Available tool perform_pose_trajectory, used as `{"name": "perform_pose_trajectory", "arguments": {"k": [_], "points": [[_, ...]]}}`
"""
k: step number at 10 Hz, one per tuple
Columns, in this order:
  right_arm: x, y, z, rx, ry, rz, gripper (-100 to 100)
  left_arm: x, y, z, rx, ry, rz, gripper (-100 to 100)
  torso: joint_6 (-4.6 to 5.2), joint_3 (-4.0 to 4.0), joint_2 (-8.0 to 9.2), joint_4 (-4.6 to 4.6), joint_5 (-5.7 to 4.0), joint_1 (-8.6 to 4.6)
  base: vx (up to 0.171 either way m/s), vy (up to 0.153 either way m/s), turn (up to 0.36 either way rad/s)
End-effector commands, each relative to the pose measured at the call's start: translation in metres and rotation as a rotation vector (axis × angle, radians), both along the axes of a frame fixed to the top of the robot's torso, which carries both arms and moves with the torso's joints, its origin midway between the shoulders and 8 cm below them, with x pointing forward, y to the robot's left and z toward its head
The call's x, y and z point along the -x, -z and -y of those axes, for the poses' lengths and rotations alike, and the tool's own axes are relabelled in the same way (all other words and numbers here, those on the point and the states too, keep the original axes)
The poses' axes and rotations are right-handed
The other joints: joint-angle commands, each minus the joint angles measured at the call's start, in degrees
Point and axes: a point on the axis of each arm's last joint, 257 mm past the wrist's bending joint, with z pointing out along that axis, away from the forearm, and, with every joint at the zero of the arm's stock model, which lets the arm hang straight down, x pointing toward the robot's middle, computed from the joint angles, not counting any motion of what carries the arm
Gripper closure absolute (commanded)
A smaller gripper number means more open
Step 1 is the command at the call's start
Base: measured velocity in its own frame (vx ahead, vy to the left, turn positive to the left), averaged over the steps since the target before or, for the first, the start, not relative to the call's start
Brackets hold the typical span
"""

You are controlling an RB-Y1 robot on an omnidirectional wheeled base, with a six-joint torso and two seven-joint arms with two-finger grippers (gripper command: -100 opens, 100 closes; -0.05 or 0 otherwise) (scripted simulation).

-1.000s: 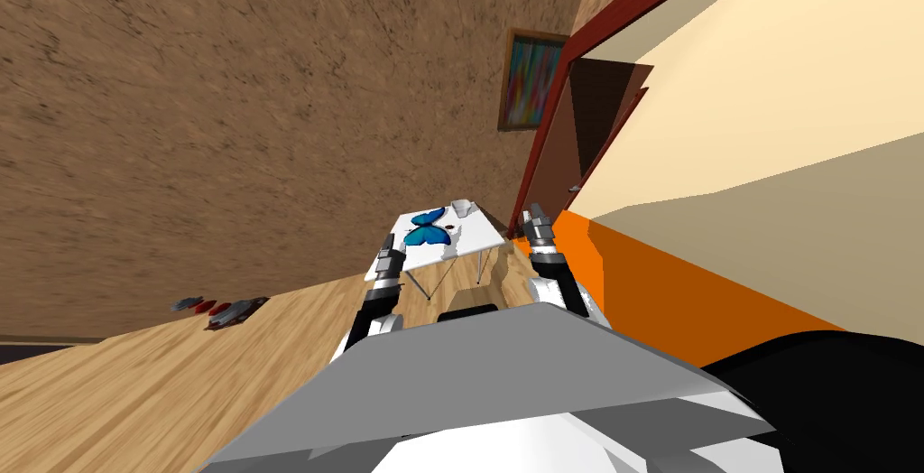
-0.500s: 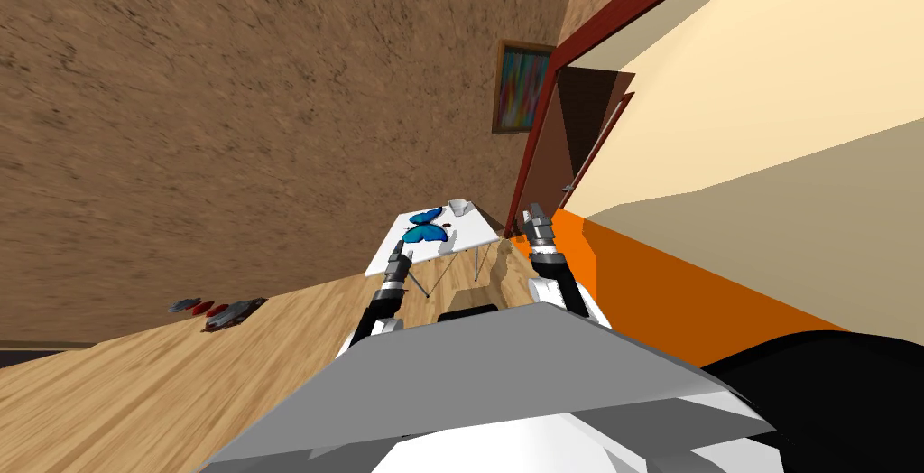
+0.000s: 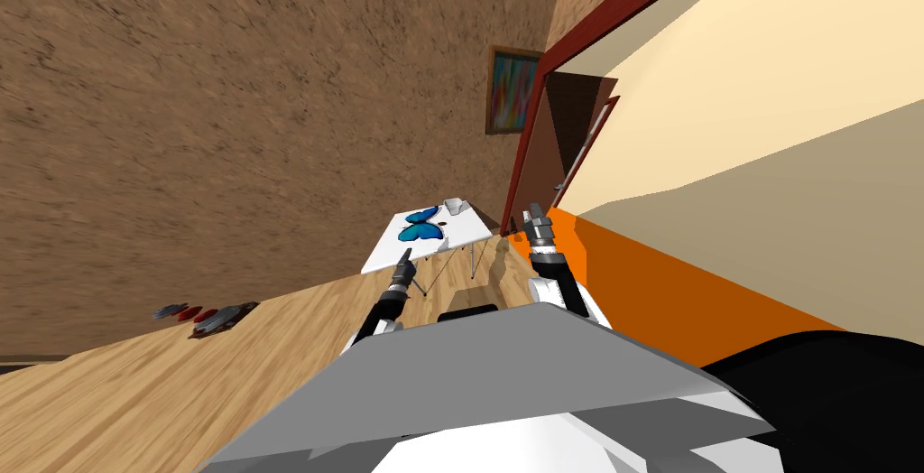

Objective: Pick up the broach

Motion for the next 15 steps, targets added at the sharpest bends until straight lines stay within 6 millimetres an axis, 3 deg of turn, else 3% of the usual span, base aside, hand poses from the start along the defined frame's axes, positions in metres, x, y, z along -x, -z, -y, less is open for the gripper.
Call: {"name": "perform_pose_trajectory", "arguments": {"k": [1,4,5,6,7,8,10,11,12,14,15], "points": [[0.0,0.0,0.0,0.0,0.0,0.0,0,0.001,0.034,-0.005,0.006,0.012,-0.095,-100,0.0,0.0,0.0,0.0,0.0,0.0,-0.051,-0.062,-0.099],[0.0,0.0,0.0,0.0,0.0,0.0,0,0.01,0.082,-0.015,0.002,0.01,-0.233,-100,0.02,-0.04,-0.07,-0.02,0.0,-0.05,-0.041,-0.055,-0.06],[0.0,0.0,0.0,0.0,0.0,0.0,0,0.01,0.083,-0.015,0.001,0.01,-0.237,-100,-0.01,-0.05,-0.08,-0.02,-0.01,-0.01,-0.019,-0.021,0.007],[0.0,0.0,0.0,0.0,0.0,0.0,0,0.017,0.112,-0.025,-0.002,0.008,-0.32,-100,-0.01,-0.07,-0.13,-0.02,0.01,0.07,-0.022,-0.047,-0.094],[0.0,0.0,0.0,0.0,0.0,0.0,0,0.019,0.118,-0.025,-0.003,0.008,-0.343,-100,0.01,-0.08,-0.14,-0.03,0.01,0.01,-0.025,-0.045,-0.057],[0.0,0.0,0.0,0.0,0.0,0.0,0,0.026,0.142,-0.04,-0.009,0.001,-0.41,-100,-0.01,-0.08,-0.13,-0.03,0.0,0.02,-0.03,-0.069,-0.1],[0.0,0.0,0.0,0.0,0.0,0.0,0,0.031,0.152,-0.04,-0.012,0.0,-0.452,-100,-0.01,-0.07,-0.12,-0.02,-0.01,-0.02,-0.021,-0.037,-0.028],[0.0,0.0,0.0,0.0,0.0,0.0,0,0.04,0.174,-0.058,-0.022,-0.013,-0.523,-100,-0.02,-0.09,-0.16,-0.03,0.01,0.08,-0.015,-0.048,-0.124],[0.0,0.0,0.0,0.0,0.0,0.0,0,0.045,0.183,-0.059,-0.024,-0.014,-0.558,-100,0.01,-0.09,-0.17,-0.03,0.0,0.02,-0.021,-0.05,-0.055],[0.0,0.0,0.0,0.0,0.0,0.0,0,0.061,0.211,-0.082,-0.039,-0.035,-0.665,-100,0.01,-0.08,-0.13,-0.03,-0.01,-0.05,-0.02,-0.062,-0.081],[0.0,0.0,0.0,0.0,0.0,0.0,0,0.061,0.211,-0.082,-0.039,-0.035,-0.665,-100,-0.02,-0.09,-0.17,-0.03,-0.02,-0.02,0.001,-0.025,0.013]]}}
